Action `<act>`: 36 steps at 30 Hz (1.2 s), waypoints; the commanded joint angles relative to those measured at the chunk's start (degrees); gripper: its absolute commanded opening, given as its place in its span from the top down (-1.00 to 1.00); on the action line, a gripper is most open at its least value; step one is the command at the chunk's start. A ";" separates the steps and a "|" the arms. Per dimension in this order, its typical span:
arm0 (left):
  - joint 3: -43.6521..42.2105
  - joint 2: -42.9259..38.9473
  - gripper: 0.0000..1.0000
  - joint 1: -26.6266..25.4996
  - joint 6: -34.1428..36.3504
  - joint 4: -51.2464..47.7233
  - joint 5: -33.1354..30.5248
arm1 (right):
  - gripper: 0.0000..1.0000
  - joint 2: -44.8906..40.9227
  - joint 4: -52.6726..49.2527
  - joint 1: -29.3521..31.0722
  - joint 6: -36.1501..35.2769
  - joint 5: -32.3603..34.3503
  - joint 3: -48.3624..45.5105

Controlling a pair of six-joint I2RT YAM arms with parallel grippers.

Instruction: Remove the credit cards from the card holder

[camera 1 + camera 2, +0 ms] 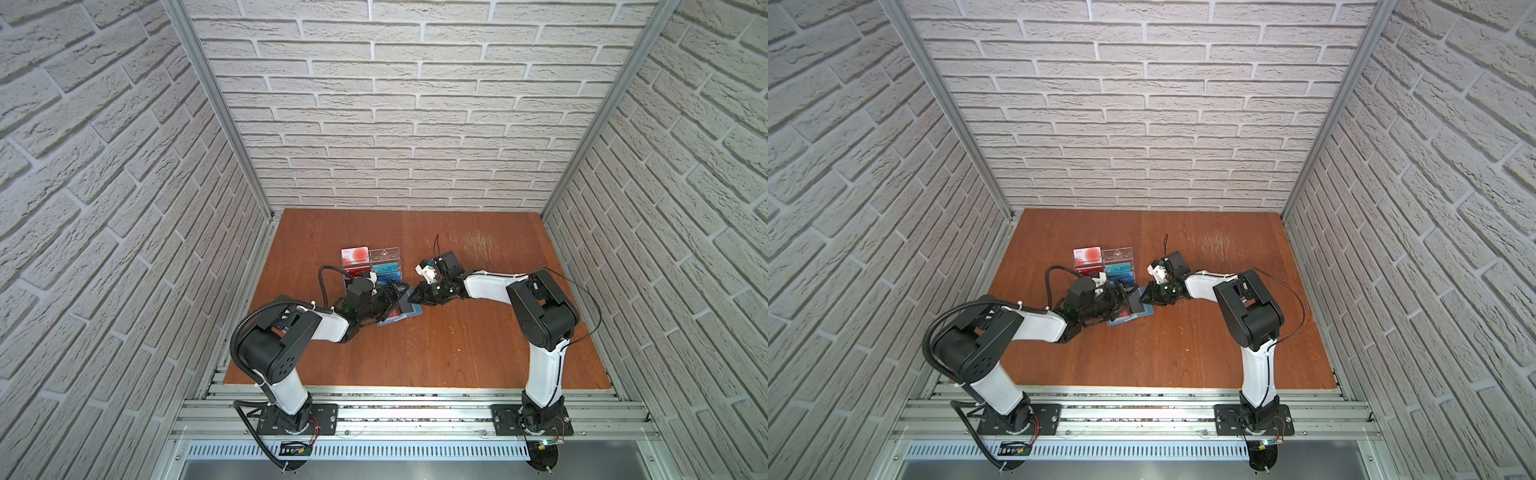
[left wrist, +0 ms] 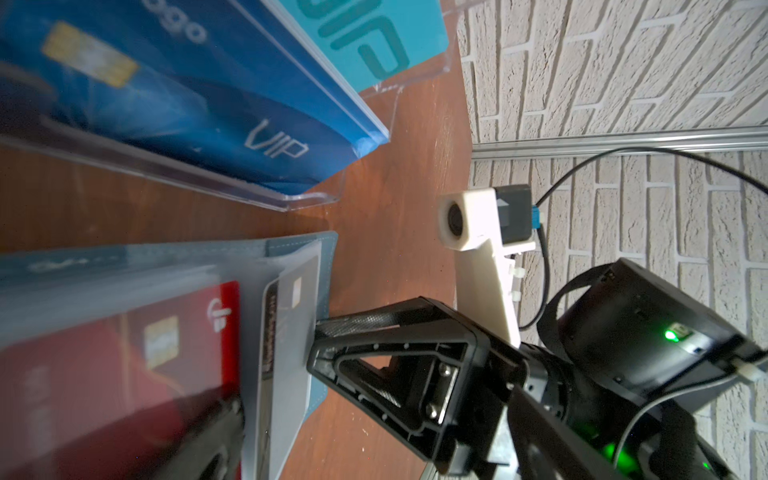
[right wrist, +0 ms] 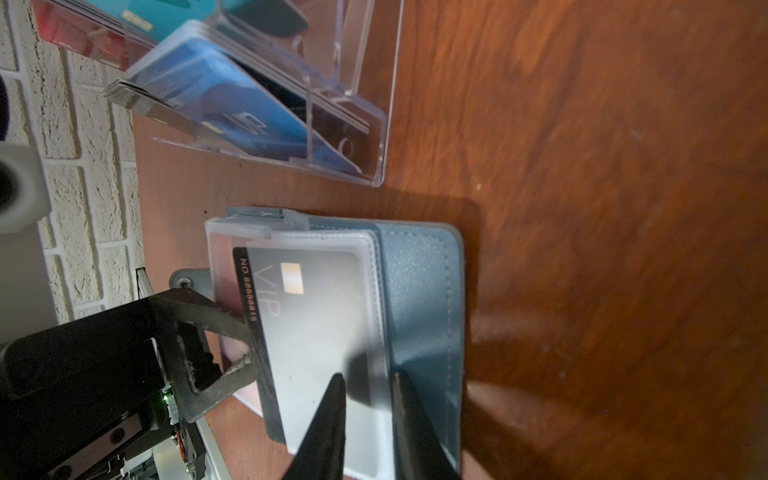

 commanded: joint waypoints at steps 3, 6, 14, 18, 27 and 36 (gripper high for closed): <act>-0.23 3.07 -0.93 -0.30 0.86 2.06 0.75 | 0.56 1.17 -0.46 0.81 0.59 -0.77 -0.39; -0.24 3.93 -0.87 -0.30 1.05 3.33 1.01 | 0.56 1.41 -0.14 0.84 0.73 -1.01 -0.48; -0.24 6.99 -0.74 -0.32 -0.03 7.13 1.32 | 0.56 0.68 1.09 0.79 1.26 -1.22 -1.08; -0.24 7.49 -0.69 -0.44 0.04 7.49 1.13 | 0.56 0.40 2.02 0.78 1.59 -1.84 -1.44; 0.38 8.31 -0.55 -0.47 -0.25 7.05 0.82 | 0.57 0.04 2.75 0.17 2.05 -1.93 -2.32; 1.49 9.70 -0.41 -0.82 -0.37 6.93 0.88 | 0.58 -1.89 3.97 -0.41 2.71 -2.81 -3.02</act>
